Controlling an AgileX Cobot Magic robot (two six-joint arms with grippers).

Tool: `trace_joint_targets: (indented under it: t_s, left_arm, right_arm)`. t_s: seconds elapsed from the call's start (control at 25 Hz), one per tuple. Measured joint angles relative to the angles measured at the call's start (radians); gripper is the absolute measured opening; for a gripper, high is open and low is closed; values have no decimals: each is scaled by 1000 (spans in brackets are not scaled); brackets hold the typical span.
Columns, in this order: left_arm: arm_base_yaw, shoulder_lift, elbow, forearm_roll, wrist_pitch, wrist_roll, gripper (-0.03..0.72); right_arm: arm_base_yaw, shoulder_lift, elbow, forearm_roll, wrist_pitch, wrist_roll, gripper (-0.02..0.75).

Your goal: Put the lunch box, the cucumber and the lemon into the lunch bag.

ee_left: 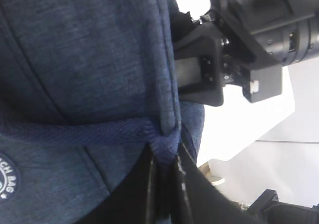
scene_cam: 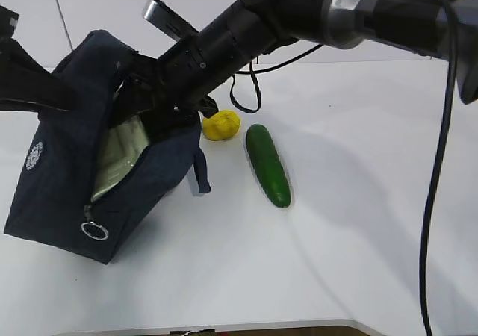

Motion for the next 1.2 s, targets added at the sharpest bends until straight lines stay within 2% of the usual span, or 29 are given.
trace_joint_targets:
  t_s: [0.16, 0.36, 0.56, 0.68, 0.88, 1.04, 1.2]
  left_arm:
    - [0, 0, 0, -4, 13, 0, 0]
    - [0, 2, 0, -11, 23, 0, 0]
    - [0, 2, 0, -1, -13, 0, 0]
    - [0, 2, 0, 28, -32, 0, 0]
    - [0, 2, 0, 85, -52, -18, 0]
    - [0, 2, 0, 151, -52, -30, 0]
    - [0, 2, -1, 174, -42, -38, 0]
  right_arm:
    - [2, 0, -4, 19, -41, -19, 459]
    - [2, 0, -4, 24, -94, -43, 466]
    - [-11, 0, -71, -31, 0, -55, 467]
    - [-13, 0, -169, -127, 100, -36, 467]
    - [-16, -3, -320, -386, 146, 51, 467]
    - [-18, -28, -341, -580, 159, 113, 465]
    - [-18, -52, -324, -789, 164, 178, 465]
